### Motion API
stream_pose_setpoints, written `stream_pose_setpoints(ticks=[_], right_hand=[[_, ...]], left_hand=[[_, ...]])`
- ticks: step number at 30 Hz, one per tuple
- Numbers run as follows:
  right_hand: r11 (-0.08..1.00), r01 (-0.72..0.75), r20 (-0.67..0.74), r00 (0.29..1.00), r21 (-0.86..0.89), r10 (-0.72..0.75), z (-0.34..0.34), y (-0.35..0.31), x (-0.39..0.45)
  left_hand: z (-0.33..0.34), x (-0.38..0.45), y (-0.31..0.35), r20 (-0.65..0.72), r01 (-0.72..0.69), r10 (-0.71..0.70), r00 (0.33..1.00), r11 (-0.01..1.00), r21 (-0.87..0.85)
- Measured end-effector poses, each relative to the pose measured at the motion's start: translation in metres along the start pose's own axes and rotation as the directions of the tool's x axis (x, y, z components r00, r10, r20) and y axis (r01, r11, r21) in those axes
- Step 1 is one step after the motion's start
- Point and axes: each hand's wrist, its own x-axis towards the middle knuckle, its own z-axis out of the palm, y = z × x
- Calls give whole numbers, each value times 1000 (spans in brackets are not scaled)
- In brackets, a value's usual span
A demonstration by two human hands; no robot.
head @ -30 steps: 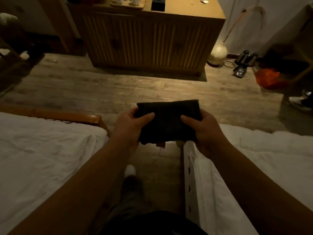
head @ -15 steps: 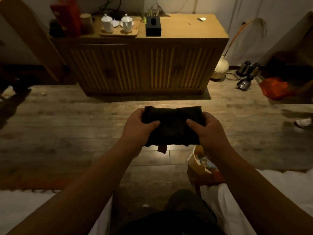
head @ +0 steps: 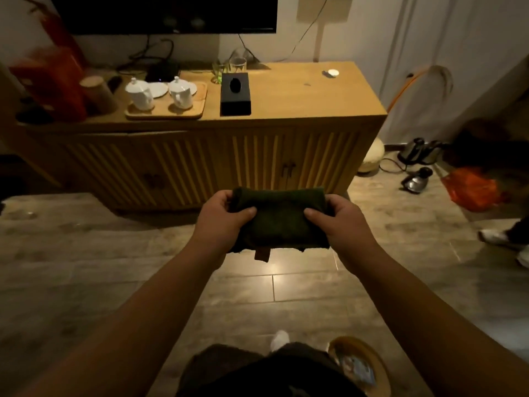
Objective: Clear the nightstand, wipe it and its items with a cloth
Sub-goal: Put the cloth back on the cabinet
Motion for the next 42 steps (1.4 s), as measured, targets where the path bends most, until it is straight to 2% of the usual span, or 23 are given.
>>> stream_pose_setpoints(ticks=[6,12,17,21,26,30,33,38,42], right_hand=[[999,-27,32,999,-32,28,0,-30,129],[998,-45,-7,999,-55,44,12,-32,265],[993,-97,-89,992,-74,90,27,-39,378],[976,-128,-153,983,-178,101,31,-46,458],[937,-169,-174,978,-307,119,24,-38,557],[912,-151,-158,983,-381,97,18,-20,641],[903,-164,-137,983,-397,118,17,2,706],[875,-176,-61,984,-451,167,26,32,788],[832,-168,3,980,-529,200,23,53,825]], left_hand=[[22,120,38,-20,13,-13,1000,1000,-13],[40,264,57,36,-17,17,999,1000,-7],[50,393,84,113,-43,29,993,991,127],[60,478,105,125,-45,13,992,964,261],[84,568,118,133,-16,-27,991,950,312],[113,642,110,101,36,-72,992,948,317],[136,695,97,13,105,-114,993,950,294],[160,754,70,-149,205,-167,975,933,295],[172,783,56,-211,221,-153,966,908,356]])
